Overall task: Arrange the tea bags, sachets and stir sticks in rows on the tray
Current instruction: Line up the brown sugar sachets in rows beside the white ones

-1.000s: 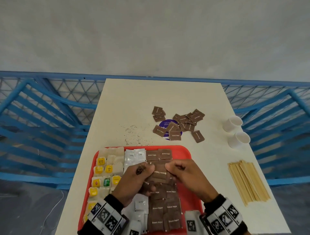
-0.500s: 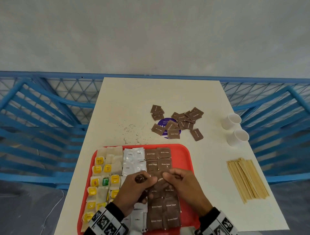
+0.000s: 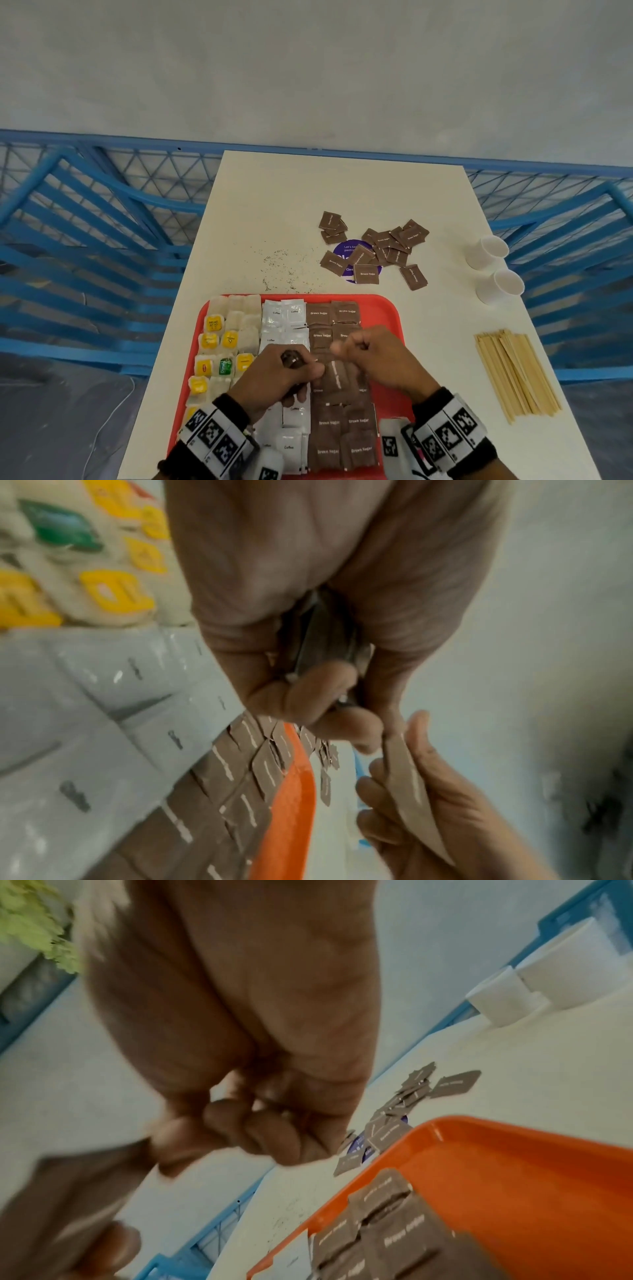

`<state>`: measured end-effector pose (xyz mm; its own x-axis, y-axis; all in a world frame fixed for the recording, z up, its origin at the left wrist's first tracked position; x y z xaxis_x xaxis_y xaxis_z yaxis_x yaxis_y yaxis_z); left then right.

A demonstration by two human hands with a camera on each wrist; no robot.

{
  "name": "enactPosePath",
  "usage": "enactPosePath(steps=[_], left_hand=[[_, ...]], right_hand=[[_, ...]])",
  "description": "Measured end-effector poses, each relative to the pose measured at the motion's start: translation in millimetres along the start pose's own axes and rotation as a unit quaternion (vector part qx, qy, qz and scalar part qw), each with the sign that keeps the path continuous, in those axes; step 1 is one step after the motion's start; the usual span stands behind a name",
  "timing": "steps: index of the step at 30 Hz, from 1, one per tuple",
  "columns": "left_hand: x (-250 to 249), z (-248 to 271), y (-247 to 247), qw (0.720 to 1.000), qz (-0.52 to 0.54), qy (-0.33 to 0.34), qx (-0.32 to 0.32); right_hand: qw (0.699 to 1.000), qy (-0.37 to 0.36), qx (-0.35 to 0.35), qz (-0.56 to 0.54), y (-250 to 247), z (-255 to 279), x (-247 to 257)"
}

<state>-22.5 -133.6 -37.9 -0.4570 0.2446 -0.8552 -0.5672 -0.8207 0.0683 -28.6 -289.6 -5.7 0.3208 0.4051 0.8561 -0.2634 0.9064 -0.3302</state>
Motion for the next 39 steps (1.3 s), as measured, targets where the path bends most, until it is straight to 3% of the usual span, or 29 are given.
enactPosePath(steps=[3,5,8,14,19,27,32,36,39], left_hand=[[10,-2,-4,0.991,0.122,-0.033,-0.035],[19,-3,-7,0.981,0.175,-0.052,-0.067],[30,-4,-10,0.969,0.218,-0.070,-0.097],[49,0,-9,0.968,0.201,-0.107,-0.104],[56,9,-21,0.984,0.087,-0.116,-0.104],[52,18,-40,0.980,0.098,-0.120,-0.121],[51,19,-39,0.978,0.111,-0.129,-0.124],[46,17,-32,0.967,0.188,-0.131,-0.112],[37,12,-20,0.931,0.333,-0.127,-0.072]], right_hand=[[0.989,0.017,-0.097,-0.106,-12,0,-5],[0.983,0.028,-0.093,-0.156,-5,2,-9],[0.988,0.047,-0.045,-0.140,16,1,-15],[0.974,0.114,-0.113,-0.158,14,-1,-48],[0.983,0.132,-0.104,-0.076,-3,-33,-62],[0.984,0.147,-0.084,0.051,-12,-90,-73],[0.974,0.156,-0.139,0.091,-14,-94,-82],[0.966,0.160,-0.186,0.086,-23,-84,-82],[0.969,0.133,-0.175,0.113,-24,-74,-62]])
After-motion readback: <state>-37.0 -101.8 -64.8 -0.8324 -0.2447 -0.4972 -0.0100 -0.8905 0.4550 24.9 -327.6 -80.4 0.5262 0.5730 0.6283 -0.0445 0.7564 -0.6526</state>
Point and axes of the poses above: each hand's wrist, its own z-axis away from the middle knuckle, its own y-axis out of the palm, x = y × z, the point moved 10 cm from there along -z, towards the middle knuckle, and after that the axes turned 1 degree about x, right-handed, at the moved point
